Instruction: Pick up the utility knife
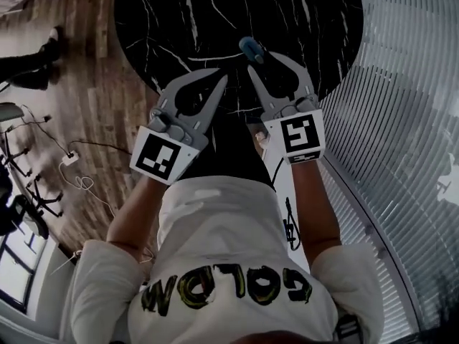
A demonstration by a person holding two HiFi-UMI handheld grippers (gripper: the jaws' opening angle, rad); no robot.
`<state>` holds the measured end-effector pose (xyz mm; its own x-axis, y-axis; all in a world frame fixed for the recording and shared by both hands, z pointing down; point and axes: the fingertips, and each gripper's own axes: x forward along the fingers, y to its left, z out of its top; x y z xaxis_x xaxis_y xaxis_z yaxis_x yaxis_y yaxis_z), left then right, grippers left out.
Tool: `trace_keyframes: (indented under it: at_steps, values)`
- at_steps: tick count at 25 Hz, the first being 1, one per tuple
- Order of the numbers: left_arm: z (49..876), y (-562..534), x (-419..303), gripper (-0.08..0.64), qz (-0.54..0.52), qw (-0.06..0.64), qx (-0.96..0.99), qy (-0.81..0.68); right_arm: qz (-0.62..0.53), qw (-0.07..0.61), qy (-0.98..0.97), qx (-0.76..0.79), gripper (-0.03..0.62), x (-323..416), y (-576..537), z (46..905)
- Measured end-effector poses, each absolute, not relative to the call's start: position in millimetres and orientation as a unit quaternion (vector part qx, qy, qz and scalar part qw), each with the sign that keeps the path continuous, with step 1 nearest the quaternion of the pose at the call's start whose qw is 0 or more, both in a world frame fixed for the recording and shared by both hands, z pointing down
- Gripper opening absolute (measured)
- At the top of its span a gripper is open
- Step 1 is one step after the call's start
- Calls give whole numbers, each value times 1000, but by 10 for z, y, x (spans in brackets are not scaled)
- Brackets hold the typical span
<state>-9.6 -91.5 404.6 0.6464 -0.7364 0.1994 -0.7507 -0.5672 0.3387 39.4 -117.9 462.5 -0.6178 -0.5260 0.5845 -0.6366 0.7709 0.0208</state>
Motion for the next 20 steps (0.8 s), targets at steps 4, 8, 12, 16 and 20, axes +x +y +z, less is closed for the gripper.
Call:
trace_keyframes:
  at_steps: [4, 8, 12, 16, 20]
  values:
    - [3540, -843, -27, 3, -2, 179, 893, -413, 77, 238, -905, 343, 130, 430, -1114, 3989]
    - [3123, -739, -6, 3, -6, 163, 901, -403, 44, 186, -917, 351, 130, 424, -990, 3354]
    - [2708, -617, -4, 3, -19, 142, 904, -402, 34, 118, -922, 368, 130, 441, -818, 2783]
    - [2314, -535, 25, 3, -39, 114, 912, -392, 16, 75, -920, 384, 130, 484, -701, 2339]
    - [2066, -377, 82, 3, -40, 105, 916, -386, 6, 53, -919, 390, 130, 571, -522, 2002]
